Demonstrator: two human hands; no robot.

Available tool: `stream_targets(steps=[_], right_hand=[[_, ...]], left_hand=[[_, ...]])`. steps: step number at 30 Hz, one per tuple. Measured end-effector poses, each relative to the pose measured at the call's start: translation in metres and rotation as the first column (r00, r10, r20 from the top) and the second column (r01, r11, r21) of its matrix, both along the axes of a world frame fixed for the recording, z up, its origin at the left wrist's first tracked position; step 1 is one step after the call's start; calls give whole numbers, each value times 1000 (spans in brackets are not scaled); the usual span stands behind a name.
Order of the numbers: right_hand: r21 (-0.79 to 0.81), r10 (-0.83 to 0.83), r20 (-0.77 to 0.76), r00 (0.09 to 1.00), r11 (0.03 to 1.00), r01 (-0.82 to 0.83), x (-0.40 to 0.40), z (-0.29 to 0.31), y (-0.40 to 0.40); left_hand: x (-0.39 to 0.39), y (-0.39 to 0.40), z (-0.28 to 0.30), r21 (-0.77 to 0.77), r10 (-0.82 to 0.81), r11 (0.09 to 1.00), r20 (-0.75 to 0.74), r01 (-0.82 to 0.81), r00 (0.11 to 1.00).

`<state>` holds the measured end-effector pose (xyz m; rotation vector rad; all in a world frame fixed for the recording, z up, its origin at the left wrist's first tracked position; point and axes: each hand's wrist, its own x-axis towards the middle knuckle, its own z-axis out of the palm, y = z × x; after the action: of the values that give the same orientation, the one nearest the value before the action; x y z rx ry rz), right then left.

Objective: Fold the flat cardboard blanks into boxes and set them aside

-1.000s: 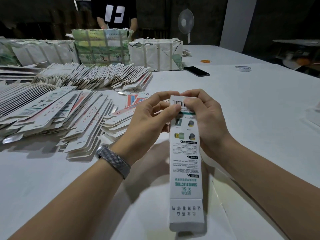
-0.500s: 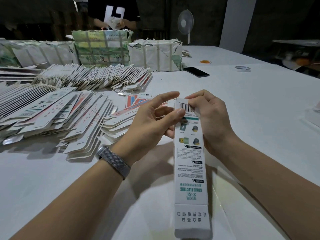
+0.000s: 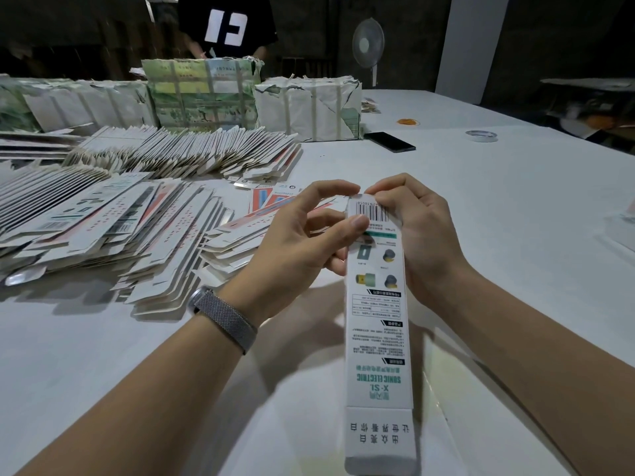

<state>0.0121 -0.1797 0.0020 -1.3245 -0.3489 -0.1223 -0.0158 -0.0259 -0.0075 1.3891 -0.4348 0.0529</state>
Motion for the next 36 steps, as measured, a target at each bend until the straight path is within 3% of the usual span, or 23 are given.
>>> stream_targets(steps=[13,21,36], right_hand=[[42,118,-4,993,992,-118,-7,-6,5],[8,87,80,993,996,-88,-4,-8,4],[29,58,52,997,998,-59,6,-10,0]], left_hand=[[4,5,2,-105,27,994,22,-24,999],[5,7,1,-106,32,994,14,-30,999],[6,7,-3,-93,60,994,-44,-64,997]])
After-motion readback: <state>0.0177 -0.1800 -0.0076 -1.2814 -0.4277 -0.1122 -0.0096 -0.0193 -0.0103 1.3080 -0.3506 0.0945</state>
